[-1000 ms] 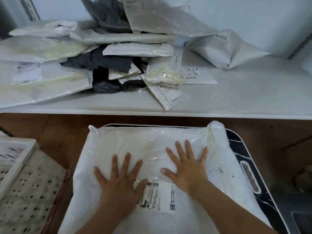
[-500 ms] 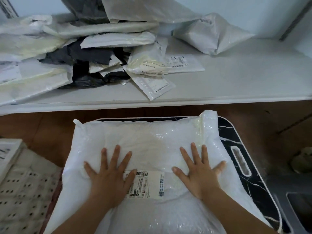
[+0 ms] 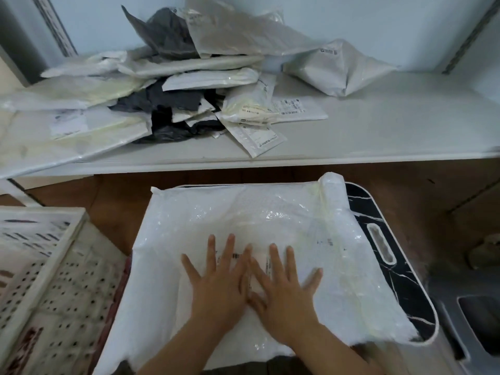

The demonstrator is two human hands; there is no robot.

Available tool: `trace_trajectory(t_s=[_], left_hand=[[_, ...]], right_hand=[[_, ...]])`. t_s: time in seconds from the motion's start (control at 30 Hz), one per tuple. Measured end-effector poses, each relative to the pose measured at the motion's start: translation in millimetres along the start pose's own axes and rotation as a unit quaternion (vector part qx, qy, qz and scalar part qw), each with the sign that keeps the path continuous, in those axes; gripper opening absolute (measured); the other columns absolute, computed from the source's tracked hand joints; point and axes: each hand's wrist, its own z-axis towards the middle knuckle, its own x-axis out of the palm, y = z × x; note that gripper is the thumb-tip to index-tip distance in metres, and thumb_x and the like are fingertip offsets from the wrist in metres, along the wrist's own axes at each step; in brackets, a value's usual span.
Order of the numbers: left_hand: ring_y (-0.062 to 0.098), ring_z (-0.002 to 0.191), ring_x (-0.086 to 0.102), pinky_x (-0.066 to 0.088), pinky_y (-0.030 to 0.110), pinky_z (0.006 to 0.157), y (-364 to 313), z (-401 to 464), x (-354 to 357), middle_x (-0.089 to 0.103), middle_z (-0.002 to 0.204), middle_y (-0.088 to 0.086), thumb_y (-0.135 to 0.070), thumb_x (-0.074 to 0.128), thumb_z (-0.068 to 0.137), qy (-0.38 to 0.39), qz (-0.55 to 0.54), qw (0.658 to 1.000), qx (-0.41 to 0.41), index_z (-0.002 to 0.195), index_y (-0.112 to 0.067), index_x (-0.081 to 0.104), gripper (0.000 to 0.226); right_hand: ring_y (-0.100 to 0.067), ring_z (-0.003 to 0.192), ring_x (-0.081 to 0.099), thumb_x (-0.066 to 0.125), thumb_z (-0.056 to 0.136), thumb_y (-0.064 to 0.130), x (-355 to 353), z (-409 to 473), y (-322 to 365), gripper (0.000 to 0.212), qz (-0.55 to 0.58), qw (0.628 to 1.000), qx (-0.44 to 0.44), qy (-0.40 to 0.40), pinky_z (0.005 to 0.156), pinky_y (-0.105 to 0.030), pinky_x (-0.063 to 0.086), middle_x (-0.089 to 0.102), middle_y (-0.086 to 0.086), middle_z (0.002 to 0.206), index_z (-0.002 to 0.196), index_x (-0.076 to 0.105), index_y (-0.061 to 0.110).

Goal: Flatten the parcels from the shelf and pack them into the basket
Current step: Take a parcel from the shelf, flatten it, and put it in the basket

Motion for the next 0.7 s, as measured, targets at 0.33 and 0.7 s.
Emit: trace_trajectory(t_s=[0.33, 0.7], left_hand=[[0.031, 0.142, -0.029, -0.008, 0.079, 0.095, 7, -54, 31, -0.035, 0.15, -0.017, -0.078, -0.033, 0.058, 0.1, -0.026, 0.993, -0.06, 0.134, -0.058, -0.029, 0.079], [0.026, 0.137, -0.038, -0.002, 0.08, 0.097, 9, -50, 6, -0.047, 0.141, -0.022, -0.076, 0.012, 0.085, 0.203, -0.049, 0.976, -0.063, 0.132, -0.06, -0.03, 0.065]], right_hand=[[-0.028, 0.136, -0.04, -0.01, 0.072, 0.082, 32, -28, 2, 0.07, 0.006, 0.999, 0.013, 0.029, 0.09, -0.083, -0.012, -0.044, 0.008, 0.148, 0.136, -0.024, 0.057], [-0.03, 0.148, -0.007, 0.011, 0.084, 0.083, 21, -49, -95, 0.078, -0.058, 0.995, 0.054, 0.061, 0.105, -0.068, -0.007, -0.009, -0.004, 0.162, 0.151, 0.004, 0.044]])
